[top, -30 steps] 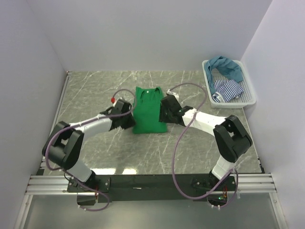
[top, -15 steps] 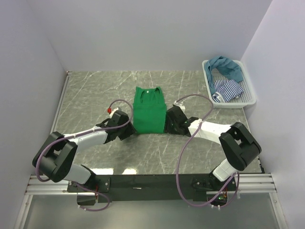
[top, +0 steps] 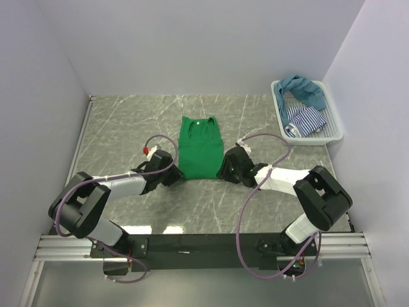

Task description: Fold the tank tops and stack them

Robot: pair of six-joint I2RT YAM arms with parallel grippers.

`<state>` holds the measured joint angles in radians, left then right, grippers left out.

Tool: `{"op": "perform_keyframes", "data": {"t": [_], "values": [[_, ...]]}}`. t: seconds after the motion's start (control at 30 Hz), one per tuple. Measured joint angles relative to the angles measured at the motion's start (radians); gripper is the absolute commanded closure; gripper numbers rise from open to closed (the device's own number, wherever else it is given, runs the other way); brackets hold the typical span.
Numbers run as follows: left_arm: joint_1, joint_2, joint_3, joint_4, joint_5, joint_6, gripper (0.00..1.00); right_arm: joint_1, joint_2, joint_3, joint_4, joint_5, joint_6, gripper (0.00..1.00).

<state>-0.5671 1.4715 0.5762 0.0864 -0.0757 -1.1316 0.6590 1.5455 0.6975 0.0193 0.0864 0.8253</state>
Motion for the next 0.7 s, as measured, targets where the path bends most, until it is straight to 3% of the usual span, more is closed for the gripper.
{"op": "perform_keyframes", "data": {"t": [0.1, 0.13, 0.17, 0.27, 0.5, 0.7], "values": [[0.000, 0.018, 0.000, 0.014, 0.000, -0.013, 0.82, 0.000, 0.009, -0.005, 0.020, 0.000, 0.013, 0.71], [0.000, 0.022, 0.000, 0.020, 0.000, -0.013, 0.91, 0.000, 0.013, -0.005, 0.026, 0.000, 0.016, 0.76], [0.000, 0.025, 0.000, 0.022, 0.000, -0.014, 0.94, 0.000, 0.016, -0.005, 0.031, 0.000, 0.018, 0.88], [-0.001, 0.026, 0.000, 0.024, 0.000, -0.008, 0.99, 0.000, 0.021, -0.008, 0.042, 0.001, 0.019, 0.99], [-0.043, -0.056, -0.044, -0.027, -0.008, 0.009, 0.99, 0.025, -0.058, -0.107, 0.068, 0.007, 0.018, 1.00], [-0.194, -0.322, -0.166, -0.172, -0.036, -0.036, 0.99, 0.180, -0.306, -0.254, -0.018, 0.056, 0.041, 1.00]]}}
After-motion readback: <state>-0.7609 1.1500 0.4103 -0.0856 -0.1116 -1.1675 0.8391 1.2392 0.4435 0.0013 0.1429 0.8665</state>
